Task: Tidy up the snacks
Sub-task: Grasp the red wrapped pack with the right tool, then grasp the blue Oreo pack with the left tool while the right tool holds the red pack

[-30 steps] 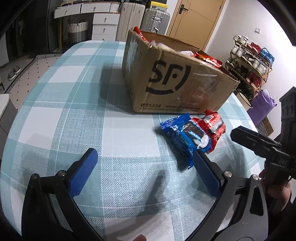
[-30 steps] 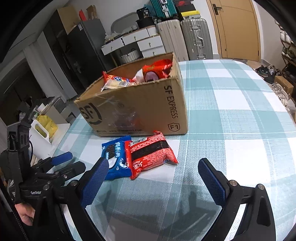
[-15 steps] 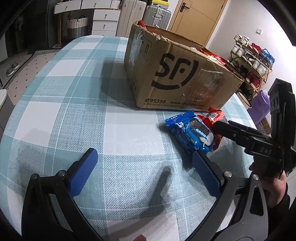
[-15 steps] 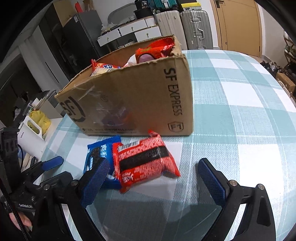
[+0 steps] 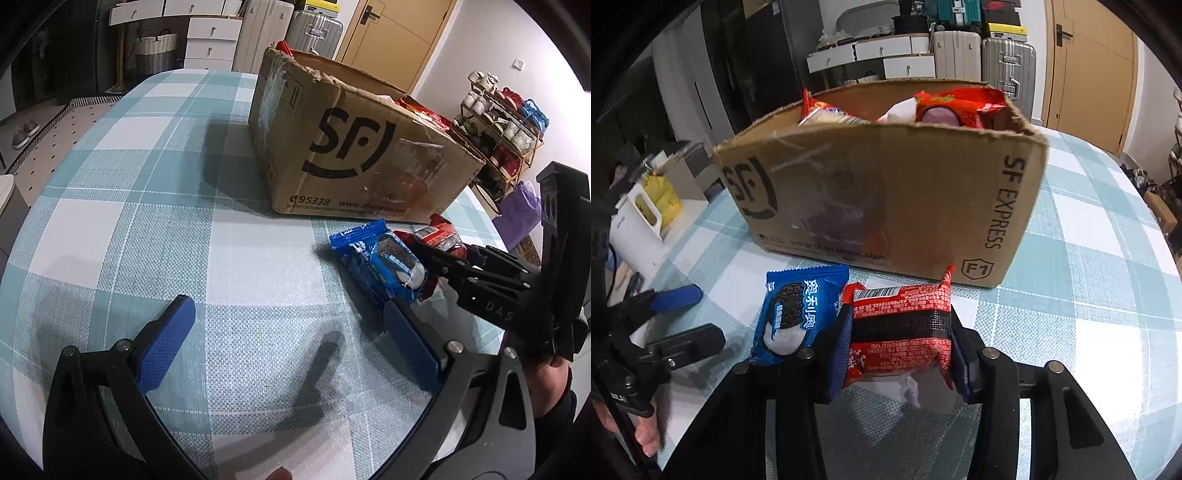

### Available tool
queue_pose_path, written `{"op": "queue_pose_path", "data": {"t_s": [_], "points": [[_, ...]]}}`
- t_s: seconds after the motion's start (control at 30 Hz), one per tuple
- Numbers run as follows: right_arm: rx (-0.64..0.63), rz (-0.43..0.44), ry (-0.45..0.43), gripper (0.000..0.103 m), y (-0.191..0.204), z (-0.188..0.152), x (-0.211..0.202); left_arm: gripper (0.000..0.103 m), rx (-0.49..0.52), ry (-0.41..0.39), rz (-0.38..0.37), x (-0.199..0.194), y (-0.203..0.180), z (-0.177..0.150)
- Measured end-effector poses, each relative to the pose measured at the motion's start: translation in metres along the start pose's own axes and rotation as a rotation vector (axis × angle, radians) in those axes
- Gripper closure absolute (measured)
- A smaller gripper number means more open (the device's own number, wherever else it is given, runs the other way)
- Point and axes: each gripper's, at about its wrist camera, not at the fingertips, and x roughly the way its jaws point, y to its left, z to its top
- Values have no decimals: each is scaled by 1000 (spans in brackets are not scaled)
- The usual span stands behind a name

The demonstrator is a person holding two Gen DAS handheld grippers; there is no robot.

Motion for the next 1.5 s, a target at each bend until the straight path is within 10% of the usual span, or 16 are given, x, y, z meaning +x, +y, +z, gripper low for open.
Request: {"op": "queue_pose_path", "data": {"t_s": [1.5], "points": [[208,119,-107,58,-70,-56,-64,1,83,88,121,38,-87,20]]}}
